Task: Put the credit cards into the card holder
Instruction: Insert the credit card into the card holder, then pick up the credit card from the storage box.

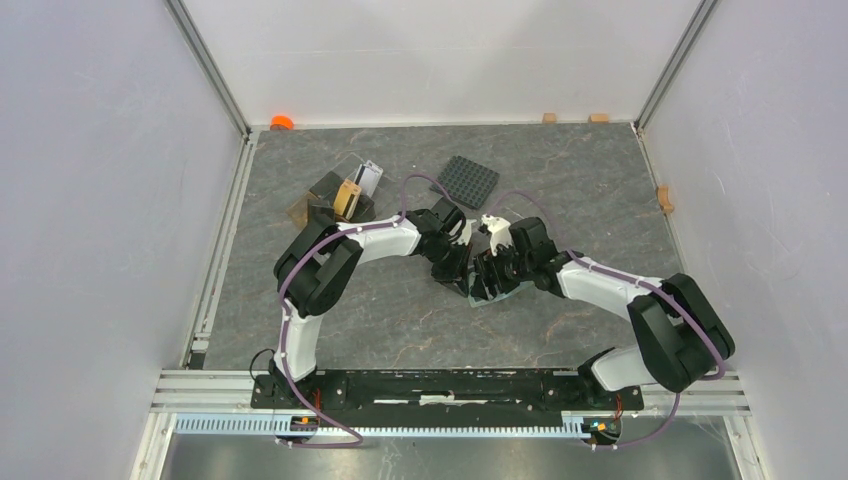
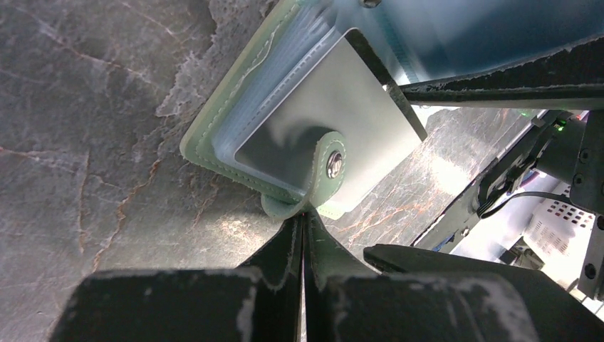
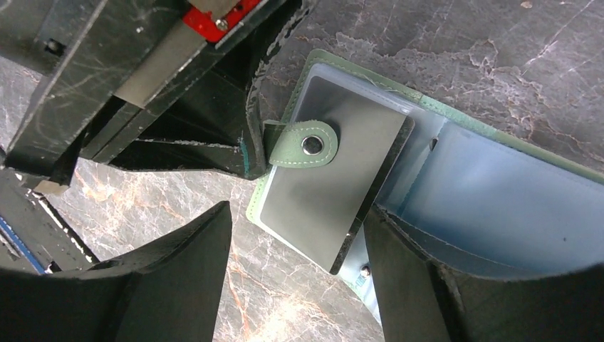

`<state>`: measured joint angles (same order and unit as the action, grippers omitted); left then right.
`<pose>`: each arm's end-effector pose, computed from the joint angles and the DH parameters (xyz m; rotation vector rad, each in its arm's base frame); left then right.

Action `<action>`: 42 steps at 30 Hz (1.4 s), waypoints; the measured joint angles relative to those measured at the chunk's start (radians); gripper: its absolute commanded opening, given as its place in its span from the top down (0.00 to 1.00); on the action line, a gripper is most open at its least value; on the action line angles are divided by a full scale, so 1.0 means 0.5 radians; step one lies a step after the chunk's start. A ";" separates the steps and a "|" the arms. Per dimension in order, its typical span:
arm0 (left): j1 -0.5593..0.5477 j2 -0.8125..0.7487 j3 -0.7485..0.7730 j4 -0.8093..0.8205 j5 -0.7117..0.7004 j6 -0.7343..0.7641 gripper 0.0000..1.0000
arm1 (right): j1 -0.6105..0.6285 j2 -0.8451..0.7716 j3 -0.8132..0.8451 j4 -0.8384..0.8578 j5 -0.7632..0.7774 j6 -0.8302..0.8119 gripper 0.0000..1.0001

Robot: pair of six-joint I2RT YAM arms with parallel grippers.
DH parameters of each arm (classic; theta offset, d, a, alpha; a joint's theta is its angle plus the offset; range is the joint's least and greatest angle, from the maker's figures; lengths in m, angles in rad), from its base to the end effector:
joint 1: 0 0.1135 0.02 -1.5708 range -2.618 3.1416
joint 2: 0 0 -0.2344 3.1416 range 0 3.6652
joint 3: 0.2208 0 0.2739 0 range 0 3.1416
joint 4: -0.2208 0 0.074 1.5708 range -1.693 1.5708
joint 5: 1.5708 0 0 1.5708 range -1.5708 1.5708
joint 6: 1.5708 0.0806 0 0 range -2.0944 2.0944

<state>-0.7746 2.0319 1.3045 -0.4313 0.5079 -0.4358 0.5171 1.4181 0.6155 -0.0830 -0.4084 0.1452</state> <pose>0.2739 -0.3229 0.0582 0.6515 2.8650 -0.9751 0.2509 0.1795 0.0801 -0.6469 2.4349 0.7834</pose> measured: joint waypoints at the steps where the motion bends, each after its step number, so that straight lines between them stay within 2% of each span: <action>1: 0.000 0.000 0.000 -0.001 0.000 0.000 0.98 | 0.012 0.003 0.000 0.006 0.018 0.008 0.27; 6: 0.010 0.000 0.000 -0.011 0.001 0.000 0.97 | 0.067 0.004 0.000 0.040 0.107 0.047 0.25; 7: 0.016 0.000 0.000 -0.018 0.002 0.000 0.94 | 0.079 0.001 0.000 0.043 0.120 0.053 0.24; 13: 0.103 -0.089 0.000 -0.069 -0.072 0.009 0.68 | 0.130 -0.163 0.000 -0.040 0.209 0.090 0.18; 21: 0.385 -0.620 -0.001 -0.096 -0.323 0.091 0.29 | 0.140 -0.591 0.081 -0.255 0.485 0.101 0.10; 24: 0.508 -0.790 -0.002 -0.093 -0.433 0.114 0.19 | 0.140 -0.709 0.114 -0.317 0.589 0.111 0.09; 30: 0.807 -0.951 -0.004 -0.111 -0.742 0.127 0.12 | 0.140 -0.838 0.117 -0.381 0.700 0.136 0.08; 36: 1.121 -0.915 -0.004 -0.215 -1.121 0.126 0.07 | 0.140 -0.861 0.105 -0.374 0.706 0.152 0.08; 42: 1.330 -0.804 -0.006 -0.236 -1.321 0.127 0.06 | 0.140 -0.861 0.032 -0.336 0.644 0.174 0.08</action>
<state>-0.1097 1.6299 1.3014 -0.5491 -0.1524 -0.3725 0.5873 0.9878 0.6315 -0.2508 -0.0864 0.2321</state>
